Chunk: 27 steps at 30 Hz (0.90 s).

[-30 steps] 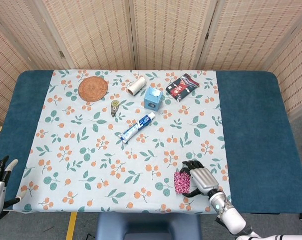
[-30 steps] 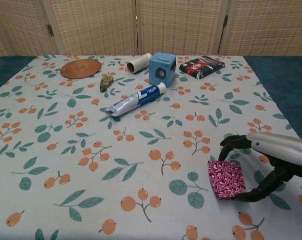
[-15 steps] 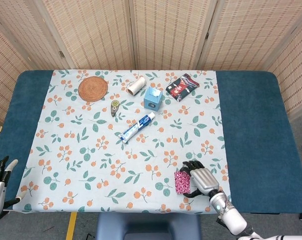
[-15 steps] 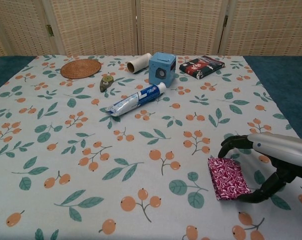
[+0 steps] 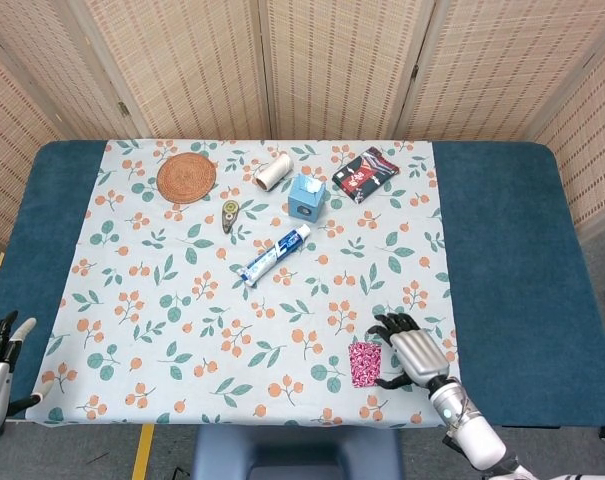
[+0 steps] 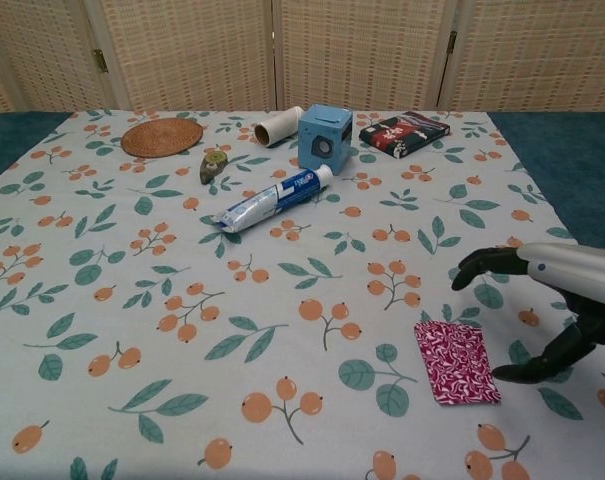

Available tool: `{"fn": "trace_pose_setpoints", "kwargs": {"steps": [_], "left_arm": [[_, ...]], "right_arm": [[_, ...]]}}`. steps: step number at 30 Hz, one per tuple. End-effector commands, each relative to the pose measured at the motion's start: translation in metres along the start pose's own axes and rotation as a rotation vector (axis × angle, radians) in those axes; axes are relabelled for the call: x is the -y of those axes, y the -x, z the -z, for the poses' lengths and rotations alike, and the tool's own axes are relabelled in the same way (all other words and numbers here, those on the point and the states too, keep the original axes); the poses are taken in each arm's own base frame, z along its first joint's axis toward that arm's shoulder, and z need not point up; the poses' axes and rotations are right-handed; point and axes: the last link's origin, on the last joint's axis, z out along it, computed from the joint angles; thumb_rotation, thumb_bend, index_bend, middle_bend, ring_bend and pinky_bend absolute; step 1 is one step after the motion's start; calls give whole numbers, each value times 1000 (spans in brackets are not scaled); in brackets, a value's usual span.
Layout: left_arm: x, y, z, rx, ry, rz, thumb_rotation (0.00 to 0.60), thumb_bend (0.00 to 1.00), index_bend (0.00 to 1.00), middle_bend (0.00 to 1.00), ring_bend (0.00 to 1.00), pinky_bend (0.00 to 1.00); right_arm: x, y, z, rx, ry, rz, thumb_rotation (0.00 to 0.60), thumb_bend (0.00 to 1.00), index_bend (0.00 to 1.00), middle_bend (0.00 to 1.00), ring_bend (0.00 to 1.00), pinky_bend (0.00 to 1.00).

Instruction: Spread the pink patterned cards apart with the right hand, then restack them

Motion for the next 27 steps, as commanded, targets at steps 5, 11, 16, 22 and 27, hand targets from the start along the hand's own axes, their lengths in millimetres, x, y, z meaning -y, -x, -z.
{"fn": "trace_pose_setpoints", "kwargs": {"steps": [5, 11, 16, 22, 27], "left_arm": [[-2, 0, -3, 4, -3, -4, 600, 220, 142, 0, 39, 0], [-11, -3, -9, -11, 5, -5, 600, 221, 142, 0, 41, 0], [-18, -3, -13, -14, 9, 4, 600, 224, 141, 0, 43, 0], [-24, -3, -17, -35, 14, 4, 600, 224, 140, 0, 49, 0], [-28, -3, -19, -62, 19, 13, 600, 226, 141, 3, 60, 0]], "right_arm": [[-38, -43, 29, -252, 59, 69, 546, 216, 196, 148, 26, 0], [-71, -59, 65, -365, 82, 125, 600, 216, 197, 172, 50, 0], [-85, -60, 91, -471, 112, 102, 600, 216, 216, 192, 74, 0], [-98, -63, 112, -572, 152, 81, 600, 216, 232, 200, 74, 0], [-102, -59, 112, -552, 155, 56, 600, 215, 232, 200, 75, 0]]}}
